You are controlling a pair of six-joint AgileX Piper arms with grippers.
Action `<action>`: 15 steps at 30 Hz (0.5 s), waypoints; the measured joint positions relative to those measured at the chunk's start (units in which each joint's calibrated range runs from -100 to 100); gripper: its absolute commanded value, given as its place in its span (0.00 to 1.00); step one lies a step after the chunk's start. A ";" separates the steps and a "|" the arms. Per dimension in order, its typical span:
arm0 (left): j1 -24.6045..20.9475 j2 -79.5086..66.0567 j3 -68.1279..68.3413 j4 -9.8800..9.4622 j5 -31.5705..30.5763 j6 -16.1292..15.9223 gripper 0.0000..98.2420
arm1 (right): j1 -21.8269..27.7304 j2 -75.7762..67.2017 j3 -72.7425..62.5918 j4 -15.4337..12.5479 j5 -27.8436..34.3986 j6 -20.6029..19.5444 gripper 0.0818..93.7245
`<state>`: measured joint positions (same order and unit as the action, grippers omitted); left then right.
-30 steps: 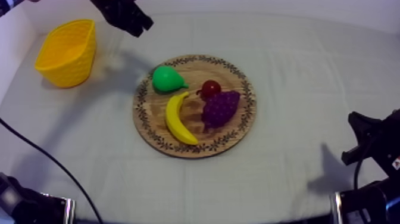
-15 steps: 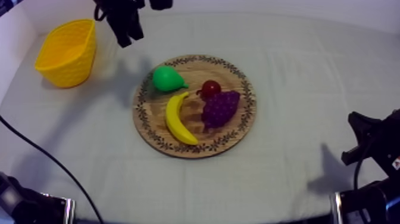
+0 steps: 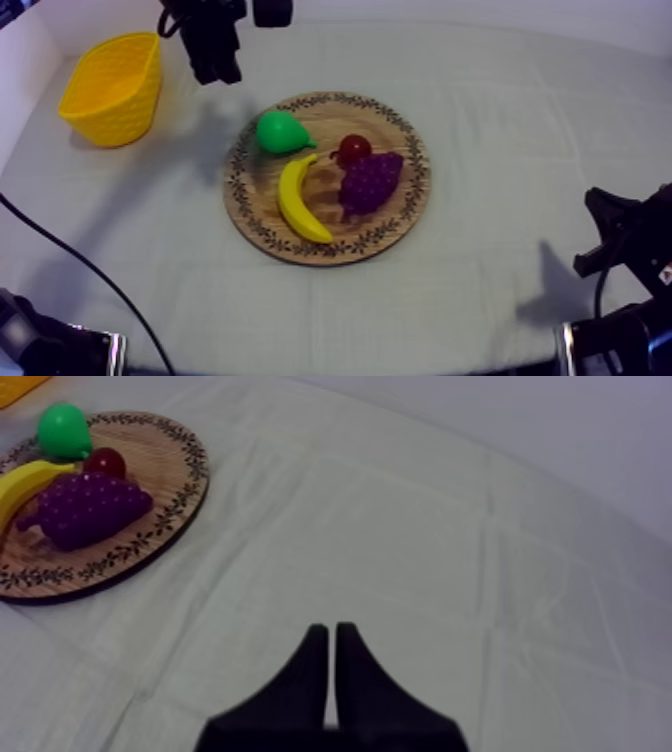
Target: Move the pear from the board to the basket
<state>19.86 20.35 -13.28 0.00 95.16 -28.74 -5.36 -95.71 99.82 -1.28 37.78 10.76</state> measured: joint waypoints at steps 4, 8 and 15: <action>0.00 -0.13 0.67 0.00 0.54 0.02 0.73 | 0.00 0.00 0.00 0.00 0.00 0.00 0.00; -0.04 -0.19 1.87 0.00 0.62 0.08 0.82 | 0.00 0.00 0.00 0.00 0.00 -0.03 0.00; 0.44 0.75 2.77 0.00 0.54 0.68 0.89 | 0.00 0.00 0.00 0.00 0.00 -0.03 0.00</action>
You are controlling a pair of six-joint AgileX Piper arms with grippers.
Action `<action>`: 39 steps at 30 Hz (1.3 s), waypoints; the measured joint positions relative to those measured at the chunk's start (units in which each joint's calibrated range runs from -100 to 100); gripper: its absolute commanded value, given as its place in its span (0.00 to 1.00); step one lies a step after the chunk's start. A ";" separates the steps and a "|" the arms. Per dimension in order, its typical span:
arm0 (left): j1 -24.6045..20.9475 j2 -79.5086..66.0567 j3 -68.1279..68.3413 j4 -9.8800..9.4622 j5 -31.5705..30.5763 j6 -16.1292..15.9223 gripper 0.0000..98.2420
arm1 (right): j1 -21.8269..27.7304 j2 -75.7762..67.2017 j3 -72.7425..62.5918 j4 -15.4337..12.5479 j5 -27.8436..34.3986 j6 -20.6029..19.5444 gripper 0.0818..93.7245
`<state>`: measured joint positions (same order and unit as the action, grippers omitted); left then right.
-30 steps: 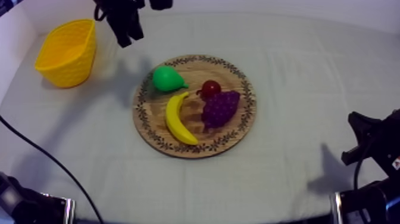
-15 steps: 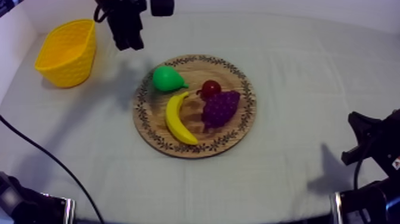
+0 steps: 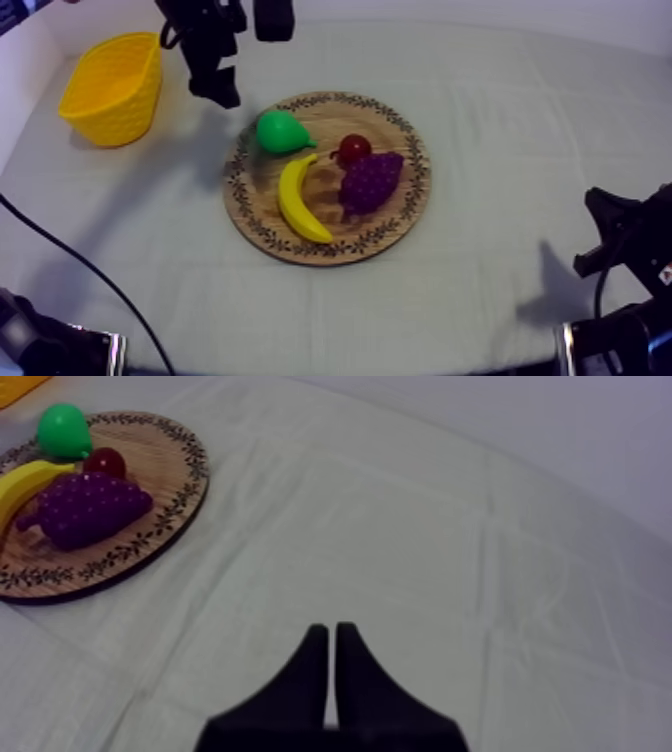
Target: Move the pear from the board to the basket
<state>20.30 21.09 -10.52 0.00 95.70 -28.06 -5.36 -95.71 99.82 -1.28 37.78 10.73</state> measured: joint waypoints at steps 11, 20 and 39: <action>1.43 6.78 2.24 0.00 -3.96 1.51 0.98 | 0.00 0.00 0.00 0.00 0.00 0.00 0.00; 2.82 14.35 -0.68 0.00 -5.87 2.34 0.98 | 0.00 0.00 0.00 0.00 0.00 0.00 0.00; 2.72 25.83 -8.63 0.00 -5.78 3.24 0.87 | 0.00 0.00 0.00 0.00 0.00 -0.04 0.00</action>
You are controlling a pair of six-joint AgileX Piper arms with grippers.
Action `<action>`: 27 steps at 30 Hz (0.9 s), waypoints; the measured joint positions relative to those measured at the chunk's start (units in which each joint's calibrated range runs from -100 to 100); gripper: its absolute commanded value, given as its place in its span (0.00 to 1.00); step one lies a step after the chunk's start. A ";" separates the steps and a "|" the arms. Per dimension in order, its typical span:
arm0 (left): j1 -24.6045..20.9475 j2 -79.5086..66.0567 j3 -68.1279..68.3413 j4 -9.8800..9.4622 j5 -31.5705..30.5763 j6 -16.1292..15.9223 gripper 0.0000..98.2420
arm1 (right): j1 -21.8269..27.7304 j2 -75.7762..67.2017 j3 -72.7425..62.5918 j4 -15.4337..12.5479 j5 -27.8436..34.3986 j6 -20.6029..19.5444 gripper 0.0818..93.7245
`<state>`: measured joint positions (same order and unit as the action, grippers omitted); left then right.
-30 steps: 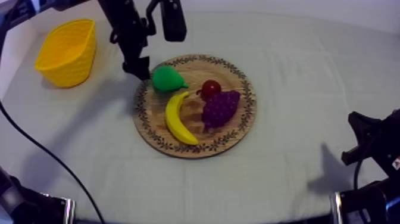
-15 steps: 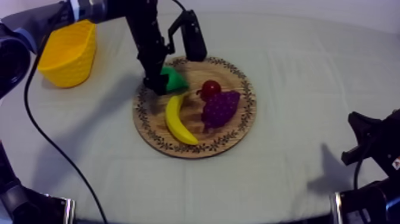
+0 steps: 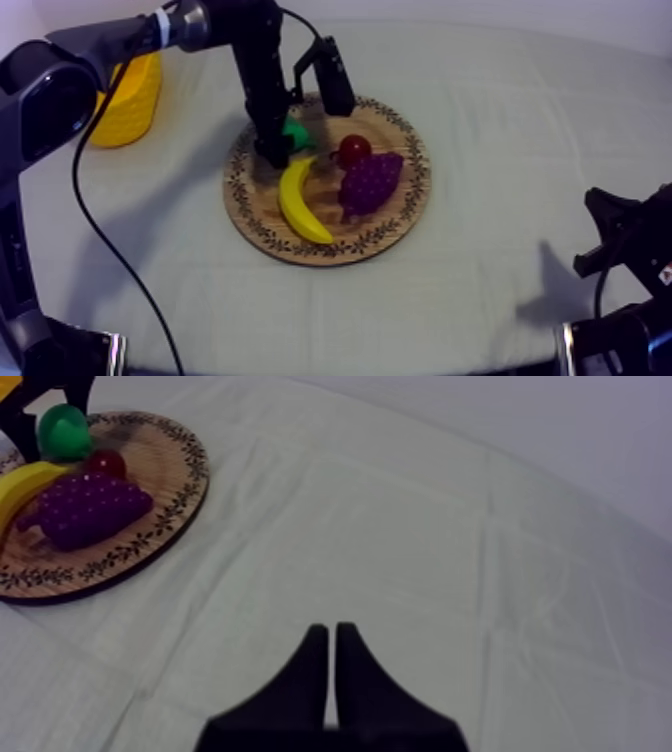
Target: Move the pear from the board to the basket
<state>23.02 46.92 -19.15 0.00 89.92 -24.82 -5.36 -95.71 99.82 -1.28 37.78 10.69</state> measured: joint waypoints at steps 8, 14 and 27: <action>0.22 0.58 -0.64 0.00 -0.17 2.47 0.62 | 0.00 0.00 0.00 0.00 0.00 0.03 0.00; 0.34 0.87 -0.66 0.00 -1.05 4.09 0.48 | 0.00 0.00 0.00 0.00 0.00 0.03 0.00; 0.71 -5.36 2.88 0.00 -1.98 4.49 0.47 | 0.00 0.00 0.00 0.00 0.00 0.03 0.00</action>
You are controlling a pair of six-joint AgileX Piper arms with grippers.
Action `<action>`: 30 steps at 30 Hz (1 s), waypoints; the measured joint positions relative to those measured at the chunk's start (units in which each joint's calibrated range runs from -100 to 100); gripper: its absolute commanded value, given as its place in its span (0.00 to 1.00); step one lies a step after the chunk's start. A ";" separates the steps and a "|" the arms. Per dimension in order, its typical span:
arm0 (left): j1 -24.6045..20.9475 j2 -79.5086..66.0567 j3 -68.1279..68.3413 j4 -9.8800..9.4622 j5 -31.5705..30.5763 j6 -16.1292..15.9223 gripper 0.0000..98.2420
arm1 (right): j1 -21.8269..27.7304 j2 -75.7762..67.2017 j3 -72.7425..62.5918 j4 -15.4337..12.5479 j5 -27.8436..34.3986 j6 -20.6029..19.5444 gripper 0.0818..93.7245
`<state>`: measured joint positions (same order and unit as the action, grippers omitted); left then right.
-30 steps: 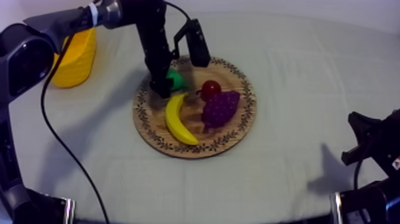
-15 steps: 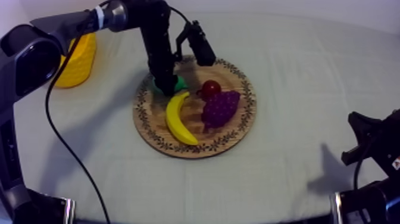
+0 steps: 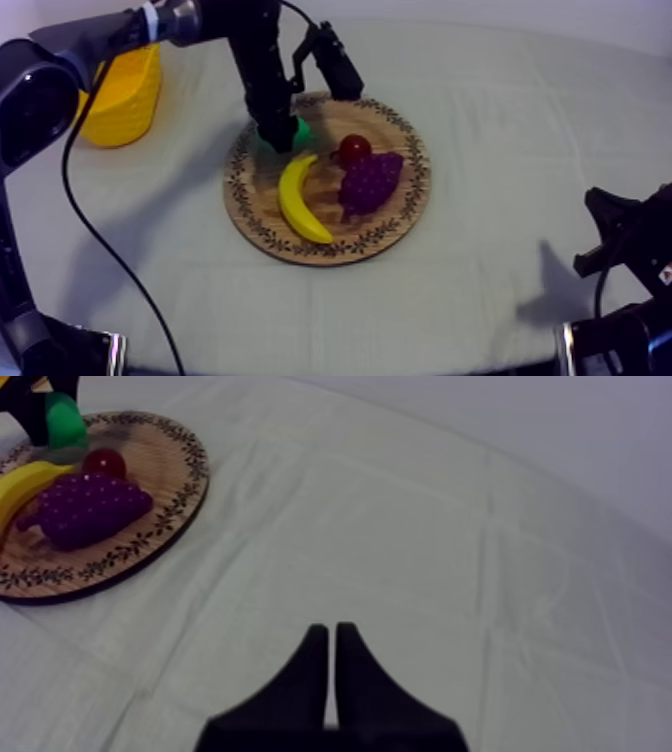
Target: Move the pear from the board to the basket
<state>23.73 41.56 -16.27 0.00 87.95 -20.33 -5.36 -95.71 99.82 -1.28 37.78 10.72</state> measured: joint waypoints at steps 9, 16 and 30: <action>-0.01 -10.87 0.79 0.00 3.89 0.01 0.48 | 0.00 0.00 0.00 0.00 0.00 0.03 0.00; -0.45 -19.24 -0.16 0.00 7.76 0.41 0.48 | 0.00 0.00 0.00 0.00 0.00 0.01 0.00; -5.21 -27.11 -1.96 -0.48 9.36 3.11 0.47 | 0.00 0.00 0.00 0.00 0.00 0.01 0.00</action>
<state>18.52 14.45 -18.22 -0.48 97.31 -17.22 -5.36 -95.71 99.82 -1.28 37.78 10.73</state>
